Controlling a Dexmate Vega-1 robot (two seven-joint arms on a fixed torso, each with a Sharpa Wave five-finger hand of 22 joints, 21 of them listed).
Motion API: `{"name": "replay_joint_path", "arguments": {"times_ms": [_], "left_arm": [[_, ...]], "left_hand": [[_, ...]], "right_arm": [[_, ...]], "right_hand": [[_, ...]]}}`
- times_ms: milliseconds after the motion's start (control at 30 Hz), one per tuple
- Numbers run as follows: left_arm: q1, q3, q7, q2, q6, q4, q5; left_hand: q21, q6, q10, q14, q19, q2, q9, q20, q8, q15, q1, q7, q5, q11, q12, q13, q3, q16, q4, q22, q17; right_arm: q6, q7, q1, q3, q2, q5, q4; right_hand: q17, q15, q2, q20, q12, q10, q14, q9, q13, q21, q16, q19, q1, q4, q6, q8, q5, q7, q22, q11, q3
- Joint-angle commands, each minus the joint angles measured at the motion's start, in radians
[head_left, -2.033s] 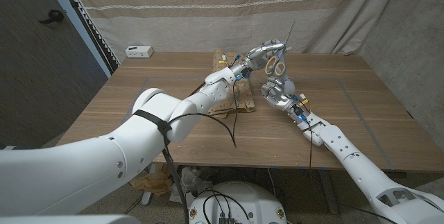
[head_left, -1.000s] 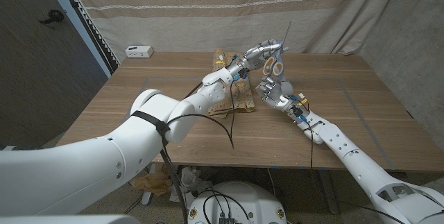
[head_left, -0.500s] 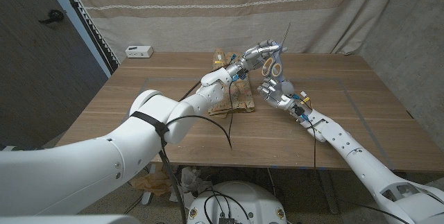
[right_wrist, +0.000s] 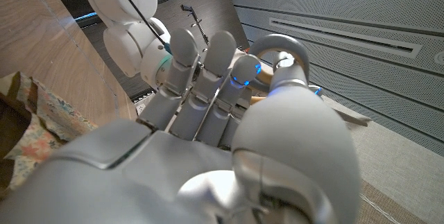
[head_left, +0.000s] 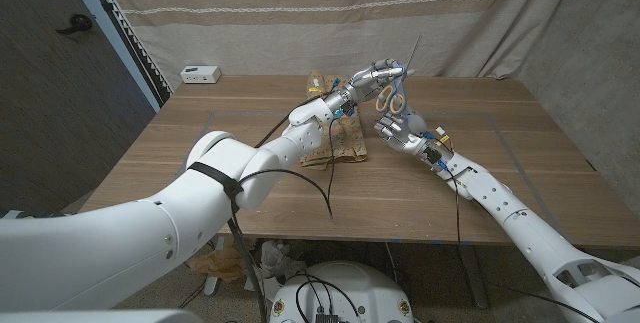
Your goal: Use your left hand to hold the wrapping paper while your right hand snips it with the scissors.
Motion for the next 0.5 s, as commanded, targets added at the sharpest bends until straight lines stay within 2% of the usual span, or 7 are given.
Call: {"name": "replay_joint_path", "arguments": {"times_ms": [33,200,233,400,433,467,500], "left_arm": [[0.003,0.007,0.000,0.006,-0.025,-0.001,-0.010],[0.004,0.007,0.004,0.007,-0.028,-0.001,-0.013],[0.004,0.007,0.002,0.008,-0.027,-0.001,-0.015],[0.005,0.007,0.001,0.010,-0.032,-0.002,-0.016],[0.005,0.008,-0.001,0.010,-0.031,-0.002,-0.017],[0.005,0.009,-0.001,0.011,-0.033,-0.002,-0.016],[0.006,0.009,-0.003,0.010,-0.034,-0.003,-0.017]], "left_hand": [[0.000,0.005,0.011,0.008,0.007,0.069,0.000,-0.132,0.004,-0.005,0.075,0.003,0.007,0.000,0.007,0.003,0.007,0.004,-0.003,0.006,0.002],[-0.001,0.006,0.010,0.008,0.007,0.069,-0.001,-0.132,0.005,-0.005,0.076,0.003,0.007,0.000,0.008,0.003,0.008,0.004,-0.003,0.006,0.003],[-0.001,0.008,0.010,0.009,0.007,0.069,-0.001,-0.132,0.005,-0.005,0.076,0.003,0.007,0.000,0.008,0.003,0.008,0.004,-0.003,0.006,0.003],[-0.001,0.007,0.008,0.009,0.008,0.070,-0.002,-0.132,0.005,-0.005,0.075,0.006,0.007,0.001,0.006,0.000,0.009,0.004,-0.002,0.006,0.003],[-0.001,0.008,0.008,0.009,0.008,0.070,-0.002,-0.132,0.005,-0.005,0.075,0.006,0.007,0.001,0.007,0.000,0.009,0.004,-0.001,0.006,0.003],[-0.001,0.006,0.008,0.009,0.008,0.070,-0.002,-0.132,0.004,-0.005,0.075,0.006,0.007,0.001,0.007,0.001,0.009,0.004,-0.001,0.006,0.003],[-0.001,0.007,0.008,0.009,0.008,0.071,-0.003,-0.132,0.004,-0.005,0.074,0.007,0.007,0.001,0.006,0.000,0.009,0.004,-0.001,0.006,0.004]], "right_arm": [[0.023,0.077,0.029,-0.038,-0.019,-0.041,0.001],[0.030,0.083,0.028,-0.042,-0.023,-0.044,-0.001],[0.031,0.089,0.031,-0.044,-0.025,-0.046,0.002],[0.043,0.070,0.026,-0.046,-0.043,-0.064,-0.013],[0.044,0.068,0.026,-0.047,-0.045,-0.066,-0.013],[0.041,0.069,0.026,-0.048,-0.046,-0.064,-0.011],[0.038,0.064,0.024,-0.048,-0.049,-0.062,-0.013]], "right_hand": [[0.002,-0.001,-0.010,-0.086,0.000,0.002,0.019,-0.012,0.001,0.005,0.004,-0.008,0.006,-0.004,0.008,0.007,0.010,0.003,0.000,0.001,-0.009],[0.016,0.000,-0.003,-0.086,0.011,0.012,0.024,-0.035,0.021,0.009,0.008,-0.016,0.014,-0.003,0.060,0.019,0.020,-0.012,-0.014,0.001,-0.016],[0.023,0.000,0.001,-0.086,0.019,0.007,0.011,-0.042,0.039,-0.024,0.006,-0.041,0.021,-0.005,0.072,0.019,0.023,-0.017,-0.063,0.002,-0.016],[0.059,0.001,0.004,-0.085,0.040,-0.032,-0.045,-0.054,0.106,-0.060,-0.001,-0.083,0.023,-0.003,0.138,0.028,0.027,-0.033,-0.135,0.009,-0.028],[0.070,0.003,0.007,-0.085,-0.007,-0.103,-0.091,-0.053,0.078,-0.070,-0.010,-0.121,0.017,0.002,0.149,0.027,0.027,-0.036,-0.154,0.019,-0.036],[0.104,0.001,0.008,-0.080,-0.049,-0.195,-0.187,-0.032,0.069,-0.106,-0.021,-0.230,0.027,-0.002,0.174,0.040,0.033,-0.023,-0.185,0.014,-0.041],[0.117,0.003,0.010,-0.063,-0.057,-0.241,-0.228,-0.020,0.082,-0.125,-0.025,-0.280,0.028,-0.001,0.177,0.044,0.036,-0.021,-0.204,0.024,-0.044]]}}
